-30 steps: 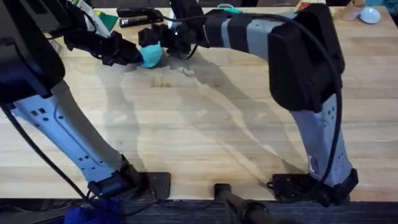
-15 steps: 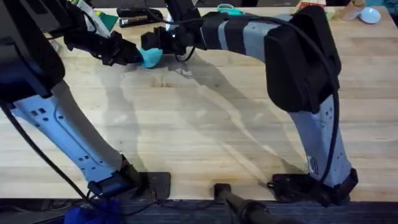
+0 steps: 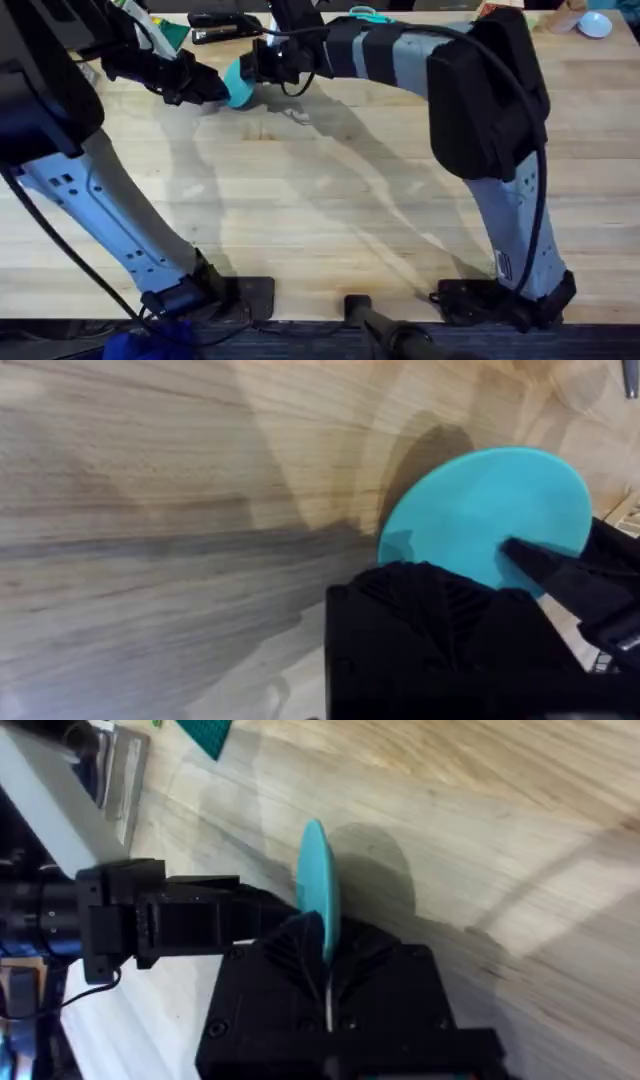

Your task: Pick up the plates from the table one by one and place each into a slot on the dish rack.

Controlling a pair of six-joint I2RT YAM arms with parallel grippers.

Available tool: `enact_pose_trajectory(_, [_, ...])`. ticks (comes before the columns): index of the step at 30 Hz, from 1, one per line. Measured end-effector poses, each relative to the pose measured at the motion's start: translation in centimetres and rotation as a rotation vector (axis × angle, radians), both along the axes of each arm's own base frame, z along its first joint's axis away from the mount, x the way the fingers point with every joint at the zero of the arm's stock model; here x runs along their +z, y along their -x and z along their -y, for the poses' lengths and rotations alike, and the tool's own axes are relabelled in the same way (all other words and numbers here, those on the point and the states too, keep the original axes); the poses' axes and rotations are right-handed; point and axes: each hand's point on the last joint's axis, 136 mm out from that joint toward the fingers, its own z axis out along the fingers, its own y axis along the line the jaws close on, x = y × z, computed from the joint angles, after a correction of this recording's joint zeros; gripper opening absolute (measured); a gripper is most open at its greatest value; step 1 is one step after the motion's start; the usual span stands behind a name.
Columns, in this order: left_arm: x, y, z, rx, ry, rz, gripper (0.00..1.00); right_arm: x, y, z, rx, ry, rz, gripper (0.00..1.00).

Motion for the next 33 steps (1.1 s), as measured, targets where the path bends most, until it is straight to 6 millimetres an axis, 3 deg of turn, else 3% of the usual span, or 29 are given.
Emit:
enact_pose_trajectory(7, [0.6,1.0,-0.5,-0.039,-0.025,-0.112,0.04,-0.8,1.6,0.5,0.056,-0.005,-0.105,0.028])
enact_pose_trajectory(10, [2.2,0.7,-0.8,-0.063,-0.04,-0.111,0.04,-0.9,2.2,1.3,0.086,0.031,-0.116,0.028])
enact_pose_trajectory(14, [5.3,-0.3,-0.9,-0.1,-0.07,-0.065,0.04,0.6,2.7,2.6,0.118,0.09,-0.079,0.029])
enact_pose_trajectory(15, [6.8,-0.4,-0.1,-0.132,-0.081,-0.048,0.04,2.0,2.6,3.6,0.132,0.131,-0.031,0.029])
enact_pose_trajectory(20, [9.8,0.8,2.4,-0.207,-0.117,-0.028,0.041,4.4,2.8,5.2,0.161,0.187,0.036,0.029])
enact_pose_trajectory(21, [13.2,1.9,4.2,-0.26,-0.186,0.023,0.041,6.5,3.4,6.8,0.184,0.243,0.079,0.029])
enact_pose_trajectory(28, [20.4,4.8,6.7,-0.306,-0.288,0.164,0.041,10.4,4.9,10.9,0.199,0.41,0.165,0.029])
enact_pose_trajectory(33, [24.0,7.9,8.2,-0.335,-0.343,0.22,0.041,12.4,6.9,13.9,0.225,0.527,0.182,0.031])
